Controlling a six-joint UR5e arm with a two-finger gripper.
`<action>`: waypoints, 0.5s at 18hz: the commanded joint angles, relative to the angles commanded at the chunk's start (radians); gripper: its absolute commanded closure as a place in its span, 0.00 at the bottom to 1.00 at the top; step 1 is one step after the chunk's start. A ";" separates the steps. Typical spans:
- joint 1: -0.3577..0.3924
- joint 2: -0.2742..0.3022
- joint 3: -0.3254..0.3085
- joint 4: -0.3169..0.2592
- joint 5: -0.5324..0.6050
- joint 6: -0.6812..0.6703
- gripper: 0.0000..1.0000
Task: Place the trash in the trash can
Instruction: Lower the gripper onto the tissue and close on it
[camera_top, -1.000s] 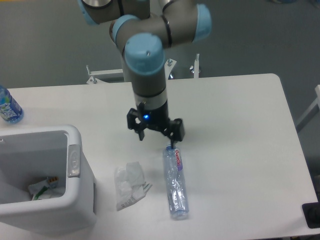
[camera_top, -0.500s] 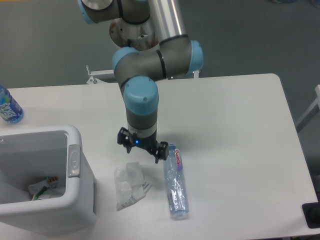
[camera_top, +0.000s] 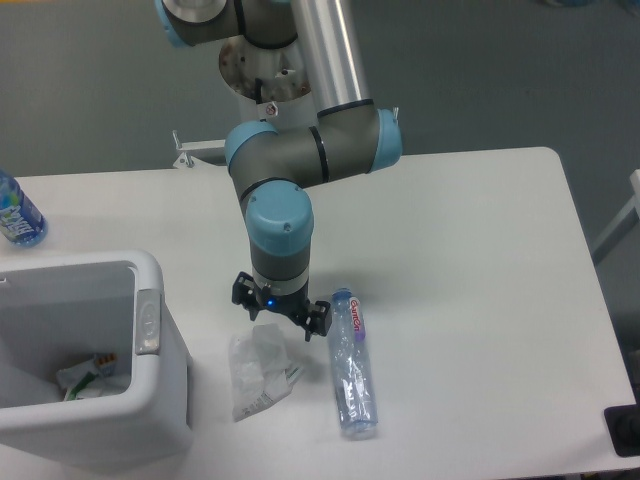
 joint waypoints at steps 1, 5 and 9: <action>-0.002 -0.003 0.000 0.000 0.002 -0.002 0.00; -0.009 -0.015 0.002 0.002 0.002 -0.008 0.00; -0.009 -0.031 0.012 0.002 0.002 -0.014 0.00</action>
